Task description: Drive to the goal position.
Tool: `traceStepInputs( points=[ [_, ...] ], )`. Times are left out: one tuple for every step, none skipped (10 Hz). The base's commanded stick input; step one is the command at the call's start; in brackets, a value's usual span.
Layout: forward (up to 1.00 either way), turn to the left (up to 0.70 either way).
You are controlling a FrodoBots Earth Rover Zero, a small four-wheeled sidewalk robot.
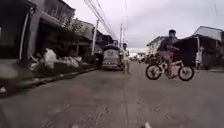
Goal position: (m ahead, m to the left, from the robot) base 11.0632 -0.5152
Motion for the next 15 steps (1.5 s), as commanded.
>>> traceStepInputs(
  points=[
    [0.70,0.00],
    [0.70,0.00],
    [0.70,0.00],
    [0.70,0.00],
    [0.70,0.00],
    [0.70,-0.01],
    [0.70,-0.03],
    [0.70,-0.17],
    [0.70,-0.32],
    [0.70,-0.35],
    [0.70,-0.35],
    [0.70,-0.31],
    [0.70,-0.28],
    [0.70,-0.25],
    [0.70,-0.22]
  ],
)
